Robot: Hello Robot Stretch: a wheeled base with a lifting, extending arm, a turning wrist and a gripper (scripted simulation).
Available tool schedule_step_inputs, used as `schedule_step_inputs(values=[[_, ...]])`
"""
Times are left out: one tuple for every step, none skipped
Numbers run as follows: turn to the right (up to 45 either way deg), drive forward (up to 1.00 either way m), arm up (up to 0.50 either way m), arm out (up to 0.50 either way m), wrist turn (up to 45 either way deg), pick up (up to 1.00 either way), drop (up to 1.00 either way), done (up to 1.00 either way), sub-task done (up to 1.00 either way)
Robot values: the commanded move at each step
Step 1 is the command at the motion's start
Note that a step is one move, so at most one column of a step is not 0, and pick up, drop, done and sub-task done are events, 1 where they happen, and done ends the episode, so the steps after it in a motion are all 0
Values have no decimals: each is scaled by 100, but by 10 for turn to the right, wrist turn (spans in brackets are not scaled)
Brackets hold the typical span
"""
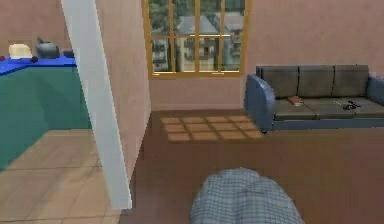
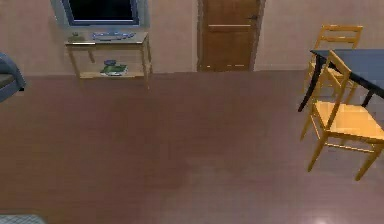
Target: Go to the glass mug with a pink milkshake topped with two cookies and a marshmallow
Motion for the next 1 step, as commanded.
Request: schedule_step_inputs(values=[[-300, 0, 0, 0, 0, 0, 0, 0, 0]])
